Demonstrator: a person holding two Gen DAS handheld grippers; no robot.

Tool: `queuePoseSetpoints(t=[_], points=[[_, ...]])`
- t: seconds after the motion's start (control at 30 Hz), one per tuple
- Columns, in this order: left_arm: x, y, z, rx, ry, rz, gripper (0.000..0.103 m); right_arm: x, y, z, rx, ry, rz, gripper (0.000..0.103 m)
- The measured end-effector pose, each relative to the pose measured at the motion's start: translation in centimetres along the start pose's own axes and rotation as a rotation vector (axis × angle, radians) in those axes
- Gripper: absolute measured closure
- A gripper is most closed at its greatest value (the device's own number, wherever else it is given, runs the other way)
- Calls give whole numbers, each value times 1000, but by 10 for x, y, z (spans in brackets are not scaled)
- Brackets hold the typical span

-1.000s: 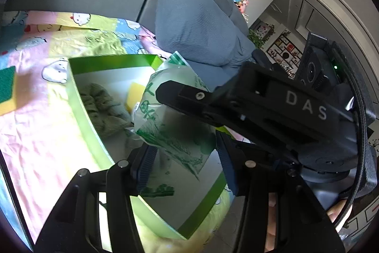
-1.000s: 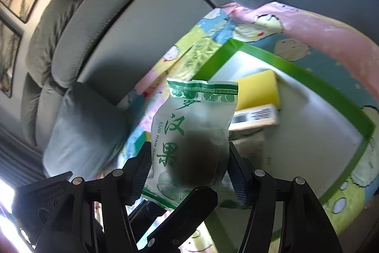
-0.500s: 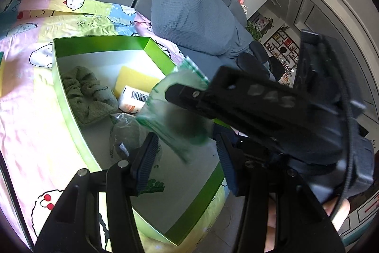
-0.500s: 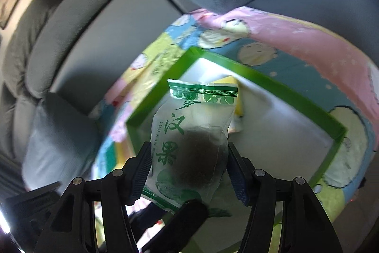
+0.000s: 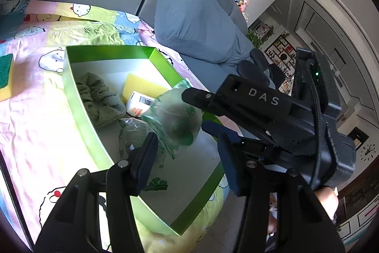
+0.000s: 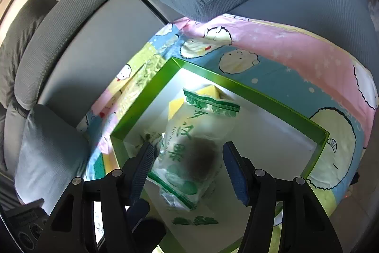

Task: Organize objects
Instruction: 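Lower the snack bag into the box and open the right gripper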

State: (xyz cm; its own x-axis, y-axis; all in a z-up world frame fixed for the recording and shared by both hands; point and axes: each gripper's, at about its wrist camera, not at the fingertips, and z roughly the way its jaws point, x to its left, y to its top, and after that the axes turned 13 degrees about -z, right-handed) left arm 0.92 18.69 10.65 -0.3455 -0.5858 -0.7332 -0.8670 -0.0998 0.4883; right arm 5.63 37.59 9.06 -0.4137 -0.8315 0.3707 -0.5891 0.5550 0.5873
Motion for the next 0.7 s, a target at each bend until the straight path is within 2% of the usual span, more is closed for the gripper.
queuePoseSetpoints(t=[0.07, 0.13, 0.33, 0.7], points=[[-1, 1, -5, -18, 11, 6, 49, 2, 1, -1, -12, -2, -3, 39], [-1, 1, -9, -34, 22, 9, 45, 5, 1, -4, -28, -1, -9, 32], [6, 3, -23, -76, 67, 2, 41, 15, 1, -13, -77, 31, -38, 28], [22, 10, -62, -204, 165, -14, 34, 32, -3, -16, -87, 79, -74, 23]])
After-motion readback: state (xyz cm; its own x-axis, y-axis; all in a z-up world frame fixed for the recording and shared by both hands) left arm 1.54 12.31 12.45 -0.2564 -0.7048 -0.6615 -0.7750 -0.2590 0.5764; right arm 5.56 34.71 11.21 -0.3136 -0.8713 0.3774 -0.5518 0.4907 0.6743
